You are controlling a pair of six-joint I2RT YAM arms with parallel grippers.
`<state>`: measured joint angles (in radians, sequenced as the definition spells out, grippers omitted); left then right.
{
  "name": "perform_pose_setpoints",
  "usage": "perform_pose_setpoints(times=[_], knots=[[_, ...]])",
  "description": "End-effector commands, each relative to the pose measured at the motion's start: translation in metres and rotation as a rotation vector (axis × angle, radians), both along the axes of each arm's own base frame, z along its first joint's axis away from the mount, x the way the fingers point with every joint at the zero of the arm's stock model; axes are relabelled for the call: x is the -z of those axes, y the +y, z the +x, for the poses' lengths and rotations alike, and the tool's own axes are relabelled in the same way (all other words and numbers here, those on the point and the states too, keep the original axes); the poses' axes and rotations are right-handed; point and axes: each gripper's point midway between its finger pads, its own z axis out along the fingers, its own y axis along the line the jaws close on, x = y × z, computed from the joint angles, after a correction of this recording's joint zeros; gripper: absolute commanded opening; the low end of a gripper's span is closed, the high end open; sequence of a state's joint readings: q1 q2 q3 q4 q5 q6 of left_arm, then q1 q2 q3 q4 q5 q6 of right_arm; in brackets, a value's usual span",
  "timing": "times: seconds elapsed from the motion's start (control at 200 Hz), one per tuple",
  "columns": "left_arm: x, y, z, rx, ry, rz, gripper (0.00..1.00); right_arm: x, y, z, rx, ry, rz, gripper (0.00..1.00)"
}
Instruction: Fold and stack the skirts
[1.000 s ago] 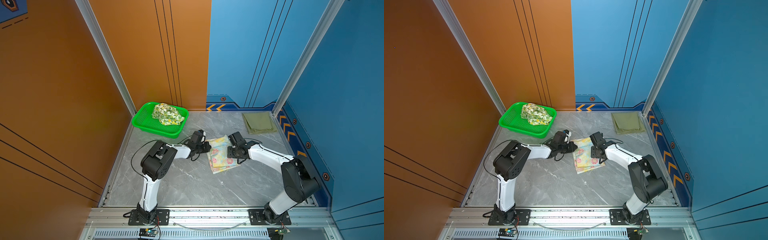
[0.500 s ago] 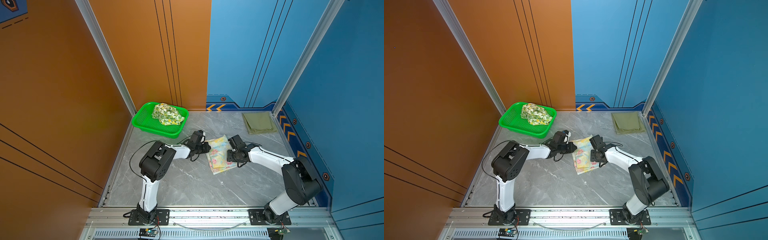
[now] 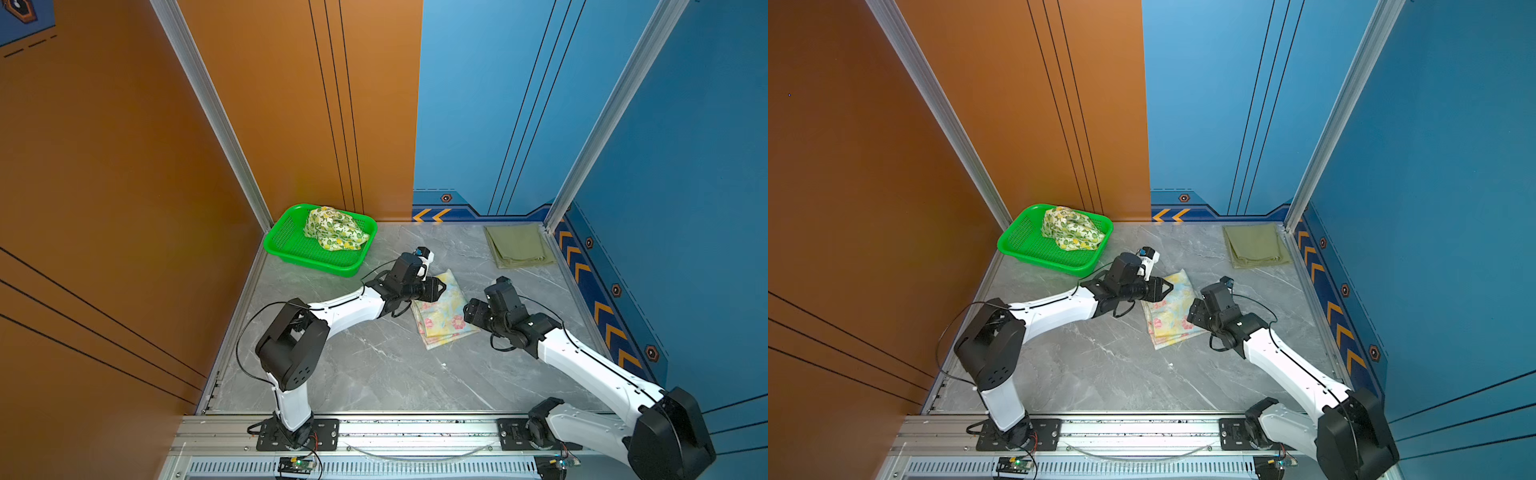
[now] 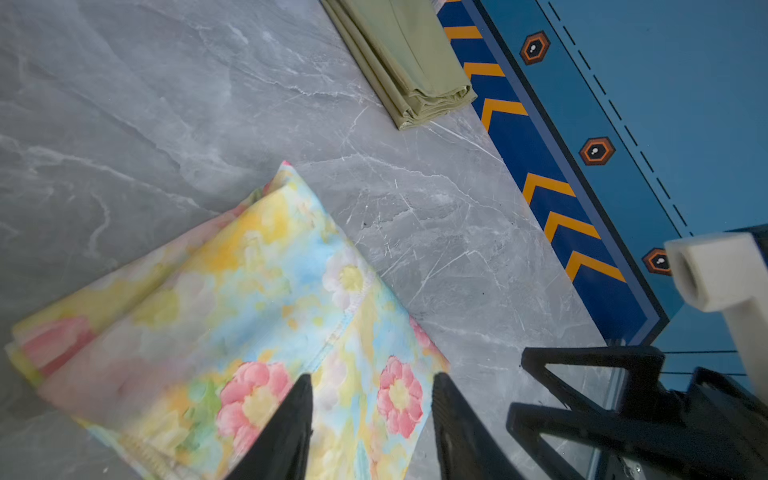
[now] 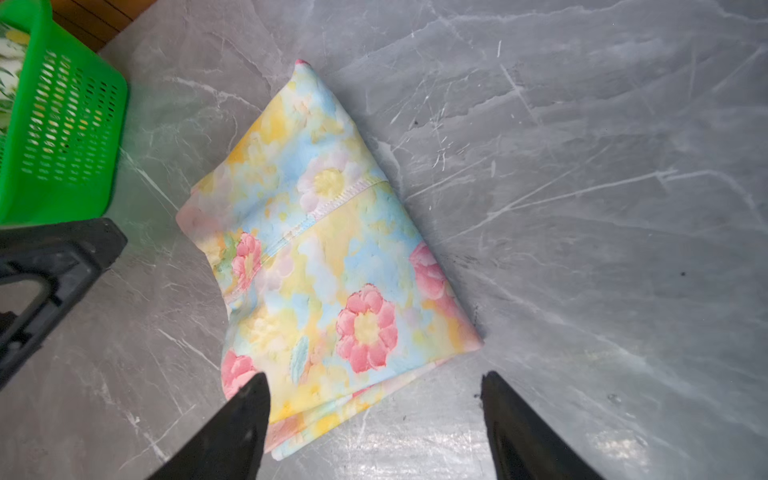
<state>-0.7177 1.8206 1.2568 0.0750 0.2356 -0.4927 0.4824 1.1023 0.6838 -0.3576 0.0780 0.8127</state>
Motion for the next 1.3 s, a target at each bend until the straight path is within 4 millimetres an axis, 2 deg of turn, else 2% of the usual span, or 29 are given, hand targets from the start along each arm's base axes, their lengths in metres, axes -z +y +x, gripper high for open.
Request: perform_pose_setpoints(times=[0.0,0.1,0.315,0.466,0.636,0.921,1.116,1.297], knots=[[0.032,0.005,0.009,0.026,0.022,0.145,0.49,-0.010,0.001,-0.001,0.096,-0.042,0.130,0.81],[0.053,0.001,0.021,0.045,0.043,0.180,0.49,-0.009,0.002,-0.005,0.121,-0.051,0.182,0.82],[0.102,0.002,0.046,0.073,0.094,0.247,0.49,0.000,0.019,-0.011,0.147,-0.013,0.266,0.82],[0.131,0.009,0.050,0.072,0.137,0.291,0.49,0.011,0.023,-0.015,0.190,0.015,0.302,0.82],[0.155,0.016,0.040,0.064,0.174,0.294,0.48,0.032,0.030,-0.020,0.226,0.086,0.332,0.83],[0.172,0.023,0.027,0.038,0.214,0.261,0.47,0.061,0.047,-0.028,0.274,0.176,0.358,0.82],[0.175,0.024,0.020,0.030,0.228,0.250,0.46,0.084,0.056,-0.035,0.311,0.236,0.371,0.82],[0.178,0.022,0.013,0.031,0.234,0.246,0.45,0.095,0.059,-0.032,0.361,0.245,0.389,0.84]])
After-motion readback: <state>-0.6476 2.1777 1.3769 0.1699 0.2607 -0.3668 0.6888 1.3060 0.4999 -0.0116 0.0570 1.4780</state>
